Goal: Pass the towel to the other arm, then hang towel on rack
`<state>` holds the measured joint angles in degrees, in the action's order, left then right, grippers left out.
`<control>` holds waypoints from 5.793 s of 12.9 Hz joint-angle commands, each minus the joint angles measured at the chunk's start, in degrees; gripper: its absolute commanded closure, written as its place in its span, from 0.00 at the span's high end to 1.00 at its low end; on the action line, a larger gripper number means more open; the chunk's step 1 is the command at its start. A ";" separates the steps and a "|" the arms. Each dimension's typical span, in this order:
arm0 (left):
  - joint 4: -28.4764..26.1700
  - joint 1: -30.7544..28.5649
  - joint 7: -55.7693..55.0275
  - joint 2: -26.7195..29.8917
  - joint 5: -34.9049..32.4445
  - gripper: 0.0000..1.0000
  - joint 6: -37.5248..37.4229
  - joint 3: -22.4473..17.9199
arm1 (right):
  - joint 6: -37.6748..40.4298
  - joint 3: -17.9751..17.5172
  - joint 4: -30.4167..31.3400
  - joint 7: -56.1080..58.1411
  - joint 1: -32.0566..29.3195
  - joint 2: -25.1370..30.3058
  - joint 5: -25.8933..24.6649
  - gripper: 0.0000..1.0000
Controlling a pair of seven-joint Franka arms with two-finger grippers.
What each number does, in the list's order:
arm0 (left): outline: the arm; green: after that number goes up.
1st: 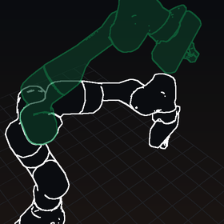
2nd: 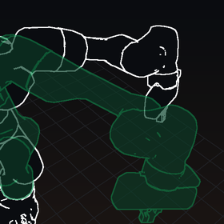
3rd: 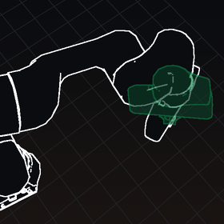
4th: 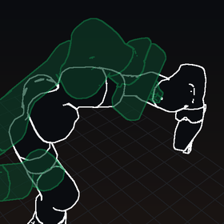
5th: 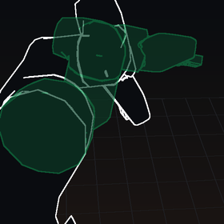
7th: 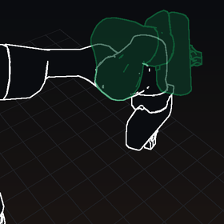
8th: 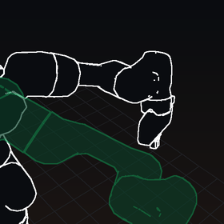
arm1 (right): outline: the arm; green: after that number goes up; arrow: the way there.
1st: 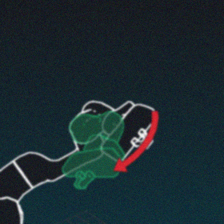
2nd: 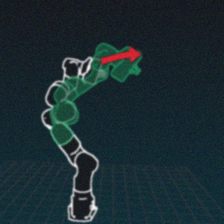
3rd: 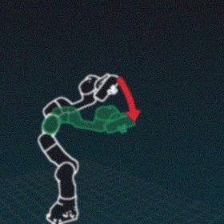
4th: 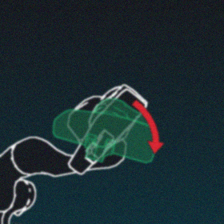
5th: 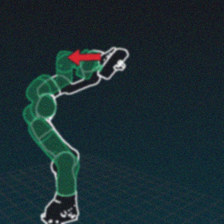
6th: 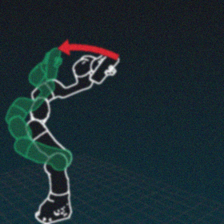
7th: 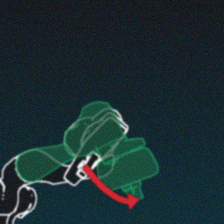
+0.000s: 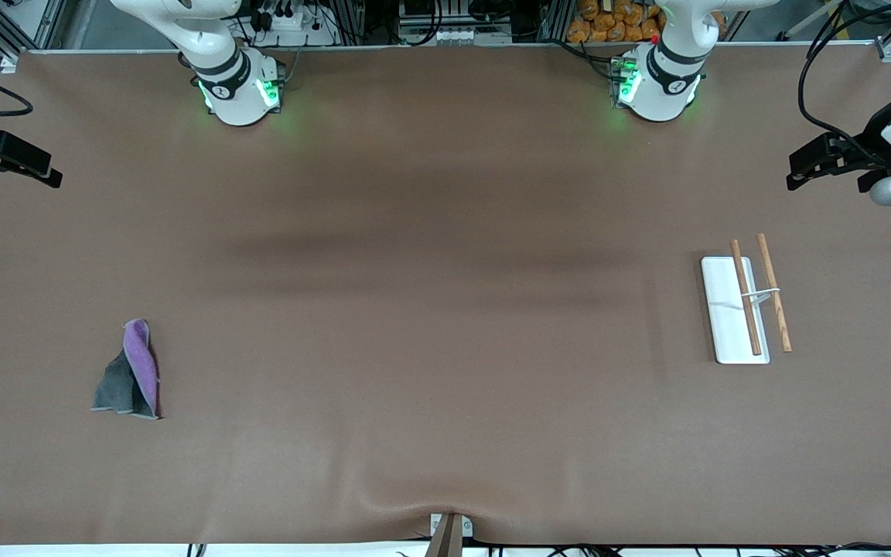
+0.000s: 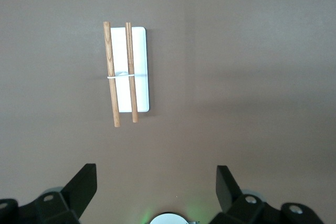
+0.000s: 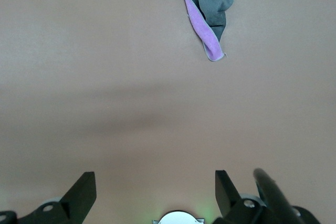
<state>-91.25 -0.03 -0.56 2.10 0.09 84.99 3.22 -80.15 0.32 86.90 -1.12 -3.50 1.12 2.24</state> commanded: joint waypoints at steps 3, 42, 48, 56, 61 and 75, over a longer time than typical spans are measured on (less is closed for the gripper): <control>-0.51 -0.15 0.12 0.19 0.96 1.00 -0.71 0.12 | -0.35 -0.32 0.38 -0.55 -0.28 0.12 0.39 1.00; -1.21 -0.15 -1.73 -9.39 2.45 1.00 6.85 0.12 | -46.16 -0.76 -3.75 23.36 -7.76 -43.58 3.82 0.00; -1.04 0.20 -1.73 -9.83 2.45 1.00 7.37 0.12 | -41.75 -0.85 -5.25 23.01 6.89 -33.47 4.09 0.00; -1.21 0.38 -1.81 -10.01 2.45 1.00 7.47 0.12 | -48.58 -0.58 -11.66 22.92 28.08 -34.42 3.47 0.00; -2.26 0.99 -2.43 -10.36 2.45 1.00 7.55 0.29 | -59.66 -0.58 -12.19 23.44 37.49 -37.32 3.12 0.00; -0.26 4.69 -49.08 -15.10 22.30 1.00 10.53 5.04 | -65.48 -0.58 -14.56 28.72 50.96 -38.12 3.56 0.00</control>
<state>-93.45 4.93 -45.15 -11.54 19.15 94.61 8.17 -144.95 -0.67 73.77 26.64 46.52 -36.20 5.49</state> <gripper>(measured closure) 0.000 0.956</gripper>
